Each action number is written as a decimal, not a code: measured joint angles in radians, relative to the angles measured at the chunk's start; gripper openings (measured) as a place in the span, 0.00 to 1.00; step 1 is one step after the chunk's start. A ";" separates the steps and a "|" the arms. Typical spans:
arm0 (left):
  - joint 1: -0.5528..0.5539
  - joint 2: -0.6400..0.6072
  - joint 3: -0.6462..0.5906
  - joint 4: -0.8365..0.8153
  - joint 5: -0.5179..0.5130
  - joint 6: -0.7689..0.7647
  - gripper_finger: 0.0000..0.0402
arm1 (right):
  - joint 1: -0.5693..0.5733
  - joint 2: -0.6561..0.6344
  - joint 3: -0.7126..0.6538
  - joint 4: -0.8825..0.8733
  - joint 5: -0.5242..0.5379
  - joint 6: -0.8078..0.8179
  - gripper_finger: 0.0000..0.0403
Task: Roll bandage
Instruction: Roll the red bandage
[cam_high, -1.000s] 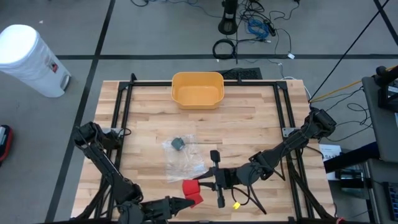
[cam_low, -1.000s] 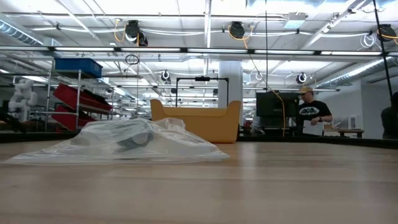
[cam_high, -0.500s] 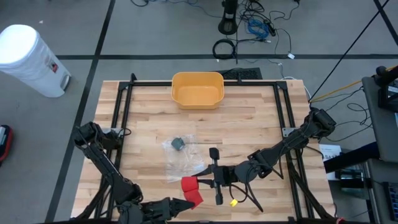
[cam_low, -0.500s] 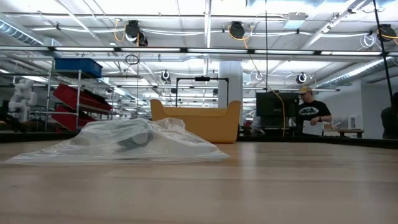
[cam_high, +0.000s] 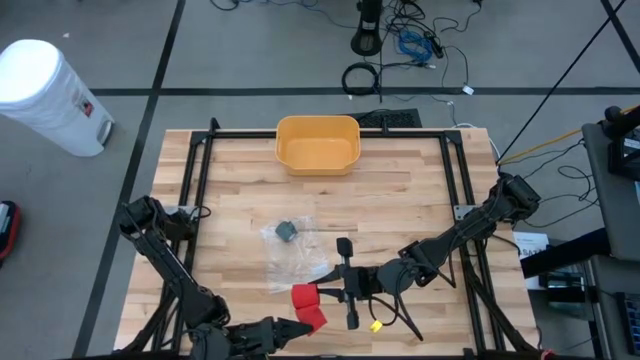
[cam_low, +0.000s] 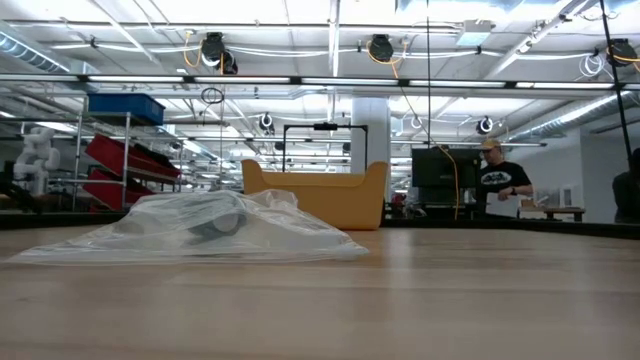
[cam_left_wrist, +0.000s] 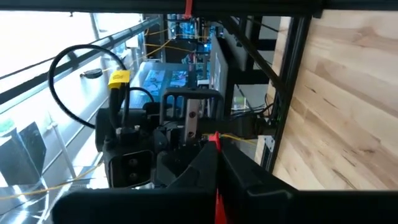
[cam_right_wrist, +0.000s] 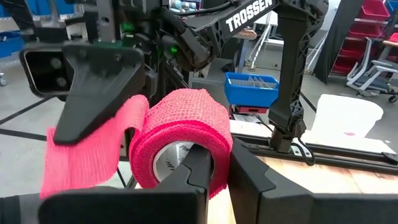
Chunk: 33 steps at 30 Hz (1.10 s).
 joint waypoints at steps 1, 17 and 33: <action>0.000 0.000 0.000 0.022 -0.004 0.000 0.02 | 0.000 0.000 0.000 -0.002 0.000 -0.002 0.07; 0.035 -0.001 0.000 0.491 -0.121 0.058 0.01 | 0.009 0.000 0.001 -0.022 -0.005 -0.108 0.07; 0.038 -0.001 0.000 0.491 -0.148 0.053 0.01 | 0.031 -0.002 0.001 -0.014 -0.031 -0.129 0.07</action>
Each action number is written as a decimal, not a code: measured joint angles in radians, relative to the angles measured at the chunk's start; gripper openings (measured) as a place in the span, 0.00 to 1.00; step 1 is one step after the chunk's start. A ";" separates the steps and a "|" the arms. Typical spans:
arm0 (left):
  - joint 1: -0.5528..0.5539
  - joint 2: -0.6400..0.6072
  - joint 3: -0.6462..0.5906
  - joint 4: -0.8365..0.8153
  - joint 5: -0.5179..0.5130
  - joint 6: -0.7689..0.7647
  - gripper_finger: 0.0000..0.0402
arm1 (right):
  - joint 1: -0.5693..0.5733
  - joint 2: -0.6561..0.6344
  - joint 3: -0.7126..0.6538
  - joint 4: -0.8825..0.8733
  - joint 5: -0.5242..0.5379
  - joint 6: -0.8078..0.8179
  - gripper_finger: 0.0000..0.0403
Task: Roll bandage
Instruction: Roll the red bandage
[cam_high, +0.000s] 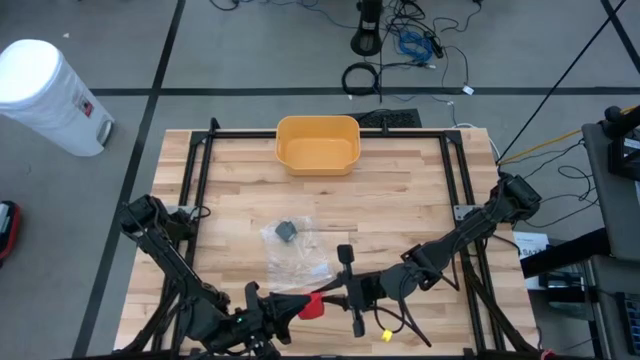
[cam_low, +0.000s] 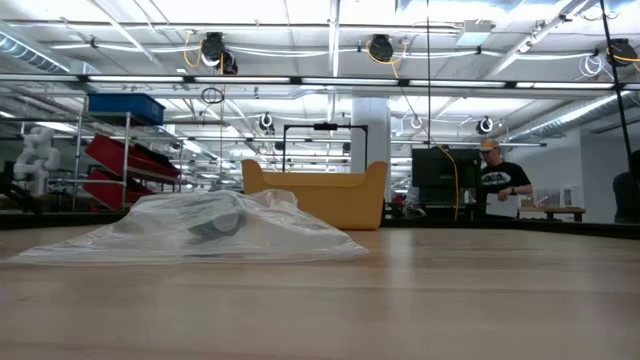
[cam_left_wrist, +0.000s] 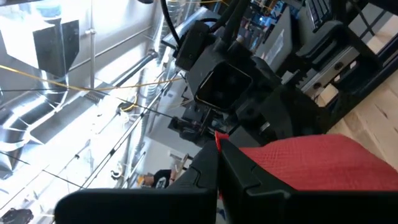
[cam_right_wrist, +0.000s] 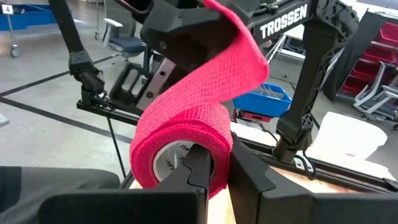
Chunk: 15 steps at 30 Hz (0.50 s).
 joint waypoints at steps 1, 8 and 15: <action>-0.002 0.000 0.000 0.000 -0.001 0.000 0.01 | 0.004 -0.001 0.000 0.001 0.000 0.000 0.07; -0.011 0.000 0.000 0.000 -0.011 -0.001 0.01 | 0.024 -0.005 0.000 0.038 0.001 -0.034 0.07; -0.014 0.000 0.000 -0.005 -0.019 -0.027 0.01 | 0.035 -0.010 0.000 0.051 0.004 -0.045 0.07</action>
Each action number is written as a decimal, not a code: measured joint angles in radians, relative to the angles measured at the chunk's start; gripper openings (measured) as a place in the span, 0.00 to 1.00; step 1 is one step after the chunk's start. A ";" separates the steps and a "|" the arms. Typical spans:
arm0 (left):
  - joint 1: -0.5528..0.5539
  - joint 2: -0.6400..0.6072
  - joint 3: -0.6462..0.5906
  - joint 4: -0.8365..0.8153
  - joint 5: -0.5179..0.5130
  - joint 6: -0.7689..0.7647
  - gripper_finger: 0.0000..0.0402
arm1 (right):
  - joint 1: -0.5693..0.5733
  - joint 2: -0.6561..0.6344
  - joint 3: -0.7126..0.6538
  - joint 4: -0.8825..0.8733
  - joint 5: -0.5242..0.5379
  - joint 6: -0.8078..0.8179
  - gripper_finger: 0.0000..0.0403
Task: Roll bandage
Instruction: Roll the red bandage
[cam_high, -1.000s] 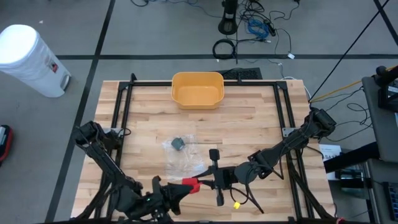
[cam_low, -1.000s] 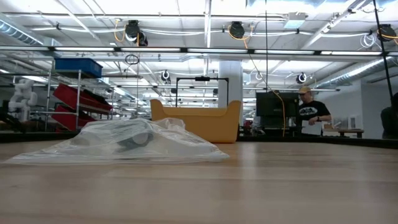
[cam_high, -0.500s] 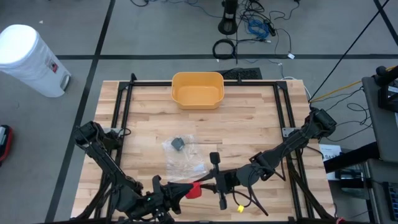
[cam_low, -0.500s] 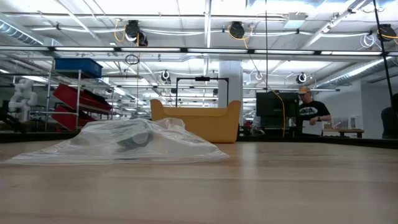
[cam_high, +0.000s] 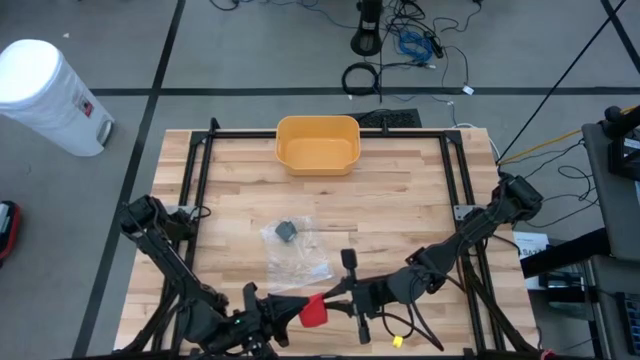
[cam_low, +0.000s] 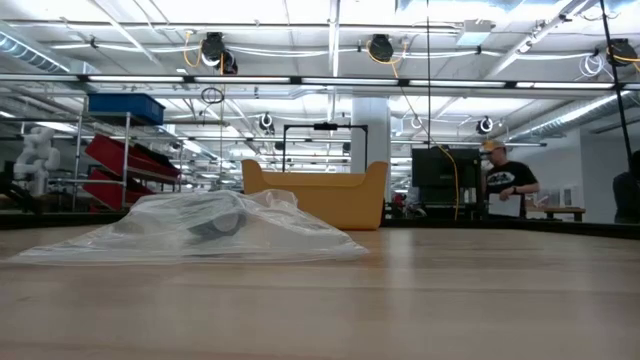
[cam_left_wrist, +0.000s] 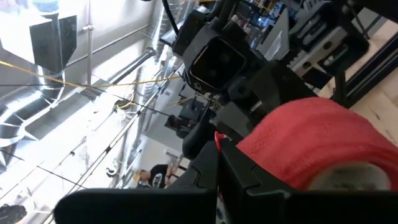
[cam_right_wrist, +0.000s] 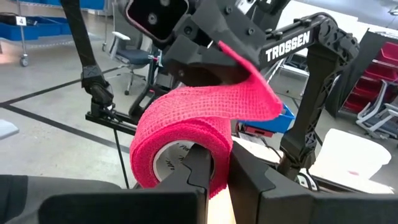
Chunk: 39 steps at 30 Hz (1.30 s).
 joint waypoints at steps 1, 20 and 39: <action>-0.003 0.000 0.000 -0.003 -0.002 -0.001 0.01 | 0.001 -0.001 0.000 0.002 0.000 0.000 0.07; -0.006 0.000 0.000 -0.066 -0.013 -0.051 0.16 | 0.017 -0.013 0.000 0.002 -0.004 -0.008 0.07; -0.055 -0.020 0.000 -0.096 -0.008 -0.035 0.20 | 0.049 -0.030 0.000 -0.051 -0.004 0.006 0.07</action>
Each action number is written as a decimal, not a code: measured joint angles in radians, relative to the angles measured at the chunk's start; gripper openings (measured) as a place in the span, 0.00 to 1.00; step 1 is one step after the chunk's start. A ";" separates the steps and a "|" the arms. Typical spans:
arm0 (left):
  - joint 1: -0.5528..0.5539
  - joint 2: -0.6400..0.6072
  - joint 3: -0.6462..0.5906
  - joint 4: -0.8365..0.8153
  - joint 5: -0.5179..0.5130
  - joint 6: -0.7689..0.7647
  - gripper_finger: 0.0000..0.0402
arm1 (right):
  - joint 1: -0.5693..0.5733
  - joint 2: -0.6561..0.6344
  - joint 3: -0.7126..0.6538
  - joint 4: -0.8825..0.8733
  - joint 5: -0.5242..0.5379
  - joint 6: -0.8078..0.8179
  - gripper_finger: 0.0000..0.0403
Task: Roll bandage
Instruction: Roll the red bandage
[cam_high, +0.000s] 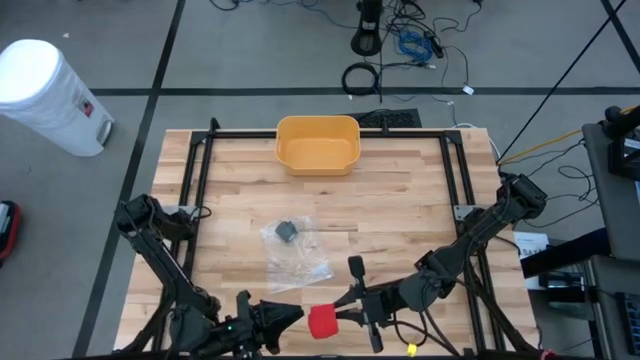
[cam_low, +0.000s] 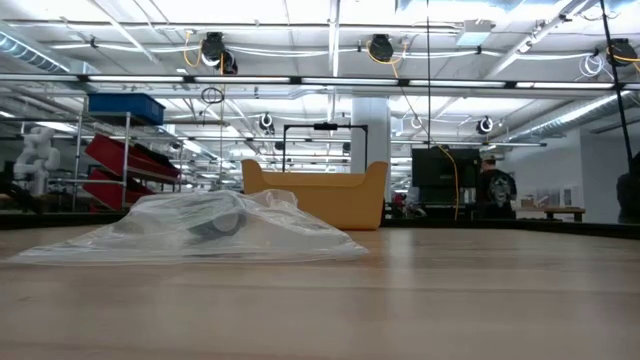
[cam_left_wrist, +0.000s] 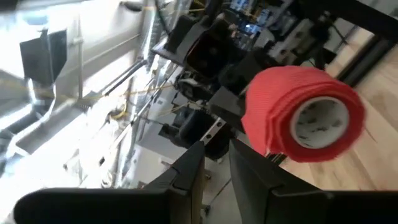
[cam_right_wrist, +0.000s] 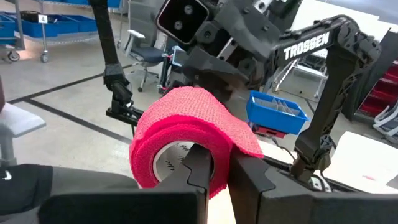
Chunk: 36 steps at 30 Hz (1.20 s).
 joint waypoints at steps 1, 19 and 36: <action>-0.007 -0.004 0.000 -0.030 0.004 0.004 0.20 | 0.002 0.000 0.000 -0.005 -0.004 0.008 0.07; 0.007 -0.008 0.000 -0.297 0.326 -0.186 0.20 | 0.019 -0.014 0.000 0.024 -0.409 0.065 0.07; 0.090 0.016 -0.010 -0.210 0.521 -0.243 0.35 | 0.011 -0.014 0.000 0.026 -0.419 0.066 0.07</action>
